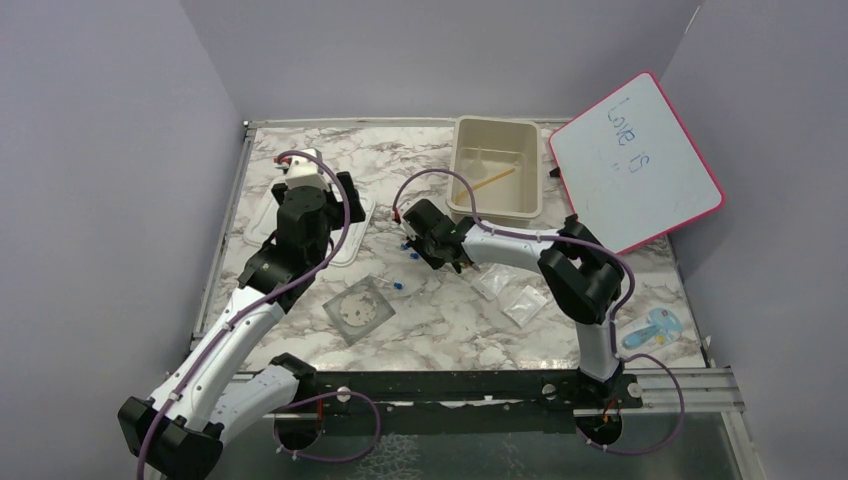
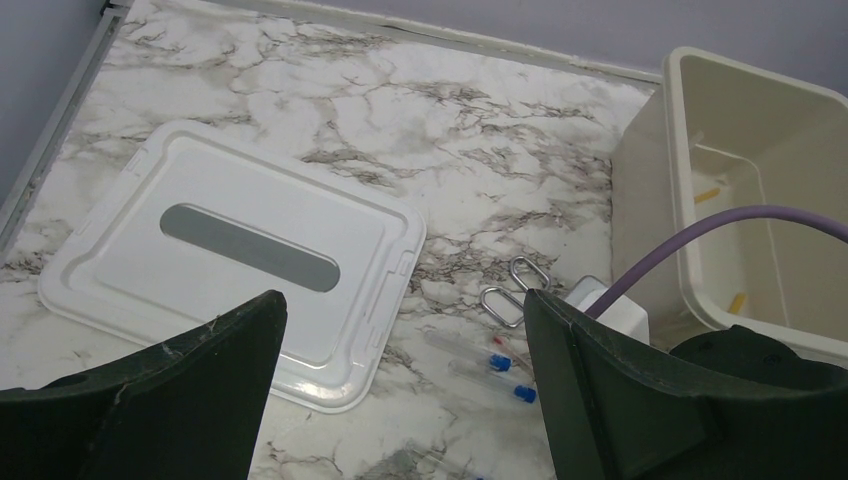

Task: Organize the chemistry lab equipment

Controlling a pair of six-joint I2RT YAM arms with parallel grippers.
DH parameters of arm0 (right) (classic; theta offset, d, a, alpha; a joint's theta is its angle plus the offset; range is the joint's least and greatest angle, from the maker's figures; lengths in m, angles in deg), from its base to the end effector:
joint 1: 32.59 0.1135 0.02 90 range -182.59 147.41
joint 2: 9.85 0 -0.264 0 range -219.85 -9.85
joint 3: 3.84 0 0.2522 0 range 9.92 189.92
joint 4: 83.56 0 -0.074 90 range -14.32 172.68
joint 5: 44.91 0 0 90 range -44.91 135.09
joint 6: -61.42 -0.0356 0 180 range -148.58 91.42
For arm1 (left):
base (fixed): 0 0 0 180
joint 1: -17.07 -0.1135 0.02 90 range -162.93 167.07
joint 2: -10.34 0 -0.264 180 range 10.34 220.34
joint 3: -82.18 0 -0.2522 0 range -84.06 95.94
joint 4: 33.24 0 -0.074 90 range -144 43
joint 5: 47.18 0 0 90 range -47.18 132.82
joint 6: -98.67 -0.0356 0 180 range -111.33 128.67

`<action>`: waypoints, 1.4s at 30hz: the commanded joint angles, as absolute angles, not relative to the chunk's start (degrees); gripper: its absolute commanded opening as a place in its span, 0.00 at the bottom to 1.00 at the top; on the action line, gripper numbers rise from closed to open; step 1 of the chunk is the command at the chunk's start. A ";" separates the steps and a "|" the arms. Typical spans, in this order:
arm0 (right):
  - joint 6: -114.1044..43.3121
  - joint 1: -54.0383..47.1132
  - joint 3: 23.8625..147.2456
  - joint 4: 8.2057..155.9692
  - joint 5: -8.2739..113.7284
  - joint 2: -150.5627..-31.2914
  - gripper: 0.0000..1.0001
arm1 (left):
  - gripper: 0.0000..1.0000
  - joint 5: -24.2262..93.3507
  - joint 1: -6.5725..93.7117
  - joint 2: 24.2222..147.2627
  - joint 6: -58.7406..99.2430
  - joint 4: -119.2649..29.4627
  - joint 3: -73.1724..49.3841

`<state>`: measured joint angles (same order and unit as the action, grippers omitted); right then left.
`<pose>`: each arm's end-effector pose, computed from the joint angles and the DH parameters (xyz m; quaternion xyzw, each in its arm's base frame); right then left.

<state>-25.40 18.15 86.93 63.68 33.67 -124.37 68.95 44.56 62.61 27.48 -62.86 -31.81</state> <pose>0.2716 0.3211 0.1613 -0.4064 0.8623 0.0284 0.3008 0.1894 -0.0809 0.3532 -0.0770 0.7854 -0.0649 0.6107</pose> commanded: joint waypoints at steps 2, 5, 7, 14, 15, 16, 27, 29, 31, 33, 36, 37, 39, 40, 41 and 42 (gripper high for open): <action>-28.30 18.16 86.29 56.96 42.88 -123.96 0.13 | 0.91 67.28 44.40 63.09 26.80 -61.55 -31.94; -32.42 18.15 88.09 53.55 43.24 -125.13 0.17 | 0.91 67.08 44.39 63.21 26.78 -61.68 -31.86; -33.95 18.17 88.23 53.74 41.71 -125.80 0.21 | 0.91 66.92 44.40 63.35 26.78 -61.68 -31.86; -33.49 18.12 90.13 53.22 38.64 -129.26 0.22 | 0.91 66.81 44.40 63.56 26.57 -61.67 -31.77; -33.30 18.12 90.24 53.09 38.39 -129.51 0.21 | 0.91 66.88 44.40 63.59 26.52 -61.68 -31.77; -33.13 18.15 90.32 53.07 38.36 -129.65 0.18 | 0.91 66.90 44.40 63.58 26.51 -61.68 -31.82; -33.60 18.12 88.16 57.77 33.00 -118.36 0.01 | 0.91 66.14 44.40 63.39 26.65 -61.77 -31.72; -33.38 18.11 87.41 59.20 33.74 -114.79 0.01 | 0.91 65.90 44.40 63.30 26.65 -61.85 -31.73; -33.33 18.05 86.42 60.83 34.13 -111.11 0.01 | 0.91 65.85 44.40 62.97 26.72 -61.86 -31.84; -33.89 18.07 85.71 62.51 33.89 -107.57 0.01 | 0.91 66.40 44.40 62.41 27.25 -61.79 -32.21; -34.74 18.04 85.93 64.51 32.61 -103.32 0.01 | 0.91 67.13 44.38 61.70 27.31 -61.23 -32.61; -35.01 17.92 86.32 64.88 31.87 -102.26 0.01 | 0.91 67.23 44.40 61.48 27.33 -61.24 -32.76; -35.17 17.42 87.68 65.31 30.33 -100.69 0.01 | 0.91 67.17 44.40 61.24 27.37 -61.24 -32.97; -35.25 16.95 88.49 65.42 29.37 -100.19 0.01 | 0.91 66.98 44.40 61.15 27.39 -61.25 -33.10; -35.15 15.95 89.56 65.47 28.89 -99.70 0.01 | 0.91 66.77 44.39 61.09 27.46 -61.24 -33.17; -34.94 14.83 90.65 65.47 28.98 -99.47 0.01 | 0.91 66.52 44.36 61.18 27.60 -61.24 -33.25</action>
<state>-34.23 17.50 87.09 63.04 32.77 -100.80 67.29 44.56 62.39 27.50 -62.77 -32.67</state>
